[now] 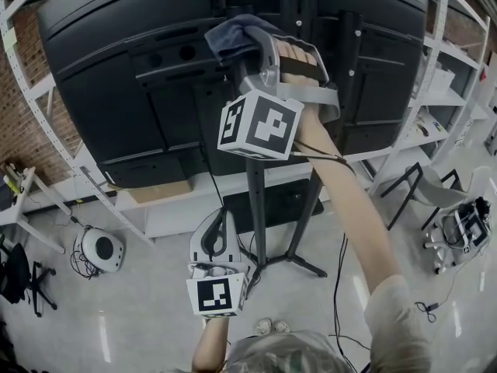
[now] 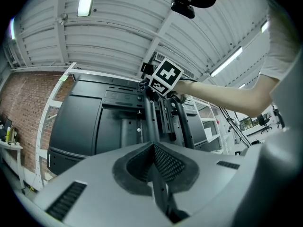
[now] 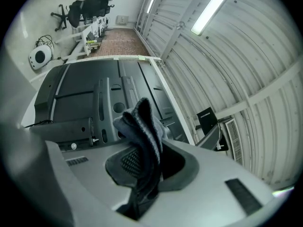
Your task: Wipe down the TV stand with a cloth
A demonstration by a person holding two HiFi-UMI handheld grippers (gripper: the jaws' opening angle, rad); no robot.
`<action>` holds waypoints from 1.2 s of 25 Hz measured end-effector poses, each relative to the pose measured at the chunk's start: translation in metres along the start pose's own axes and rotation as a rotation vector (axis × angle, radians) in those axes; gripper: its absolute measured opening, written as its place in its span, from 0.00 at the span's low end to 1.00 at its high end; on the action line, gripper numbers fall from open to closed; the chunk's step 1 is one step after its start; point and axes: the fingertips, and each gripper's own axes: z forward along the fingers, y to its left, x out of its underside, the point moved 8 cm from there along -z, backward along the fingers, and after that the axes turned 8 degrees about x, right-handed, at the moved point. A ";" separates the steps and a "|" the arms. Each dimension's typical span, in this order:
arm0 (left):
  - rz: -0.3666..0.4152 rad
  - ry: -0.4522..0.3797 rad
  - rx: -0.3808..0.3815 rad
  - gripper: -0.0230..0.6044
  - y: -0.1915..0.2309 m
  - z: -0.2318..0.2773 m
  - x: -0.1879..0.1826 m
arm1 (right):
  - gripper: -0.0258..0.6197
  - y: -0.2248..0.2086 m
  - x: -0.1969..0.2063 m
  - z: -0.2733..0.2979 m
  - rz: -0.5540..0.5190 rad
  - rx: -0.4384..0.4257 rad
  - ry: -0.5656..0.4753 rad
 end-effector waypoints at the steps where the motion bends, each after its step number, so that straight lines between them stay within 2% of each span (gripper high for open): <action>1: 0.000 -0.001 0.001 0.06 0.000 0.002 -0.001 | 0.13 0.001 0.000 -0.001 0.001 -0.004 0.003; 10: -0.012 -0.019 -0.004 0.06 0.000 0.008 -0.005 | 0.13 0.023 0.008 -0.014 -0.014 -0.052 -0.001; 19: -0.026 0.011 -0.002 0.06 -0.004 0.003 0.005 | 0.13 0.043 0.018 -0.033 -0.020 -0.092 0.006; 30: -0.036 0.042 -0.016 0.06 -0.006 0.001 0.011 | 0.13 0.053 0.025 -0.043 -0.001 -0.087 0.018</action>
